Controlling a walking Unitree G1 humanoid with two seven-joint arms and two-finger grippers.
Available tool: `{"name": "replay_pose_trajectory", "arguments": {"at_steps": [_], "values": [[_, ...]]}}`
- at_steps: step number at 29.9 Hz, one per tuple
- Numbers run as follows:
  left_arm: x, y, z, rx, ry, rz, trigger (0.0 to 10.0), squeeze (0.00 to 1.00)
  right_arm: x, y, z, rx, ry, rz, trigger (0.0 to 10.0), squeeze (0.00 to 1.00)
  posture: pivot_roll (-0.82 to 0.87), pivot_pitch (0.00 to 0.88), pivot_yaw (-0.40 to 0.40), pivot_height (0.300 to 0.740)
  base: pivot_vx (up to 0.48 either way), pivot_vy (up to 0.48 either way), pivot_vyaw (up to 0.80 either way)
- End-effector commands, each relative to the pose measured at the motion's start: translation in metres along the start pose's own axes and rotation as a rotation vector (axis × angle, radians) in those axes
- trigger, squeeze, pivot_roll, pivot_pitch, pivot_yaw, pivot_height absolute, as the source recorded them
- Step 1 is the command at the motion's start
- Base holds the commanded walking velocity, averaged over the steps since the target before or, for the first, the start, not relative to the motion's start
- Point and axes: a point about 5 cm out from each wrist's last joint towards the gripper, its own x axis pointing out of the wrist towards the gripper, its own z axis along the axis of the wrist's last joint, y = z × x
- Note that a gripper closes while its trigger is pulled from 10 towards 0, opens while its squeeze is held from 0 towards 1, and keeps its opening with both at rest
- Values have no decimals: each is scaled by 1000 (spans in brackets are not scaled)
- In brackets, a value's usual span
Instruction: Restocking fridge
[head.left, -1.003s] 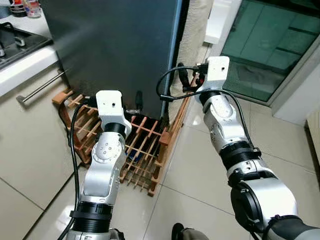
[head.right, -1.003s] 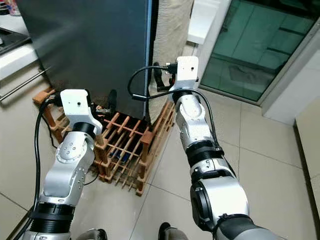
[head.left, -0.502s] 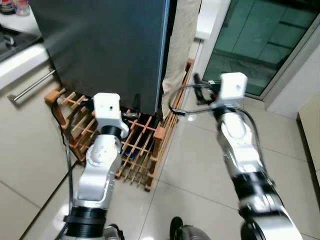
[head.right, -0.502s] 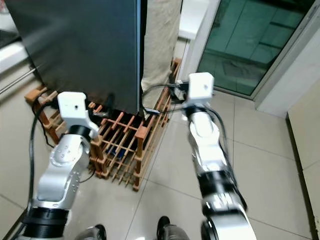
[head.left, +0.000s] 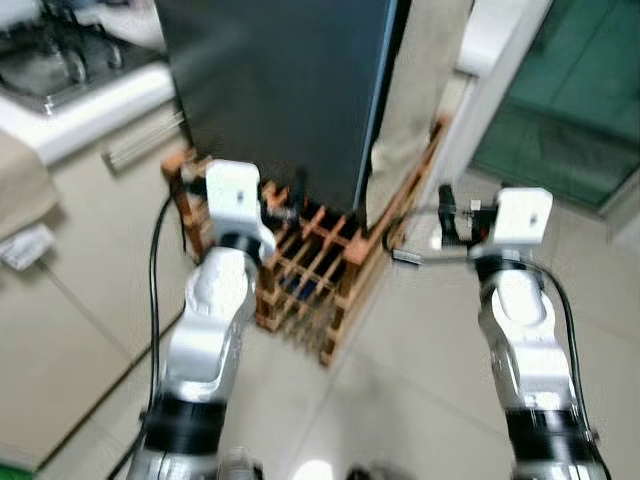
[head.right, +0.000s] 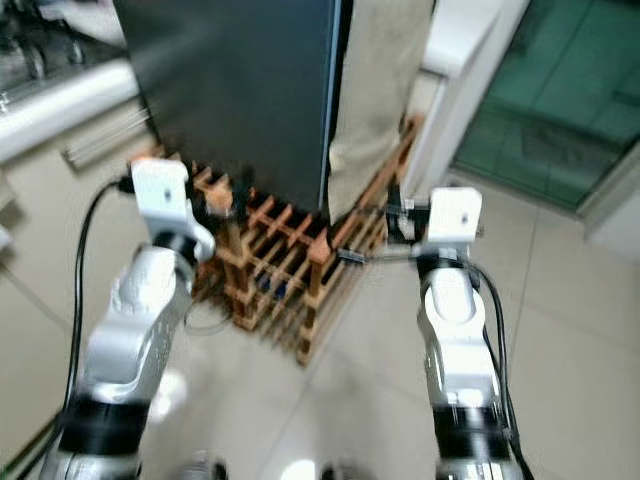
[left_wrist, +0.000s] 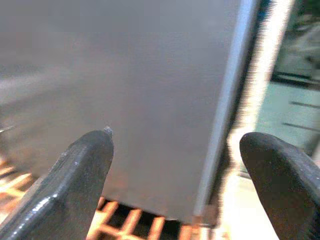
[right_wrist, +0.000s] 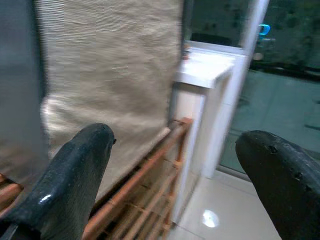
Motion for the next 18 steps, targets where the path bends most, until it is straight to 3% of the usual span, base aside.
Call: {"name": "replay_pose_trajectory", "arguments": {"at_steps": [1, 8, 12, 18], "values": [[2, -4, -1, -17, 13, -16, 10000, 0, 0, -5, 2, -22, -6, -20, 10000, 0, -70, 25, -29, 740, 0, 0, 0], [3, -4, 1, -23, -2, -22, 10000, 0, 2, -1, 8, -15, -20, -7, 10000, 0, -70, 25, -26, 740, 0, 0, 0], [4, -5, 4, -44, -21, -25, 10000, 0, 4, 1, 11, -11, -27, -3, 10000, 0, -73, 29, -24, 740, 0, -394, 0], [5, -10, 16, -51, -75, -58, 10000, 0, 7, 0, 23, -15, -76, -12, 10000, 0, -72, 33, -24, 740, 288, -380, 0]]}}
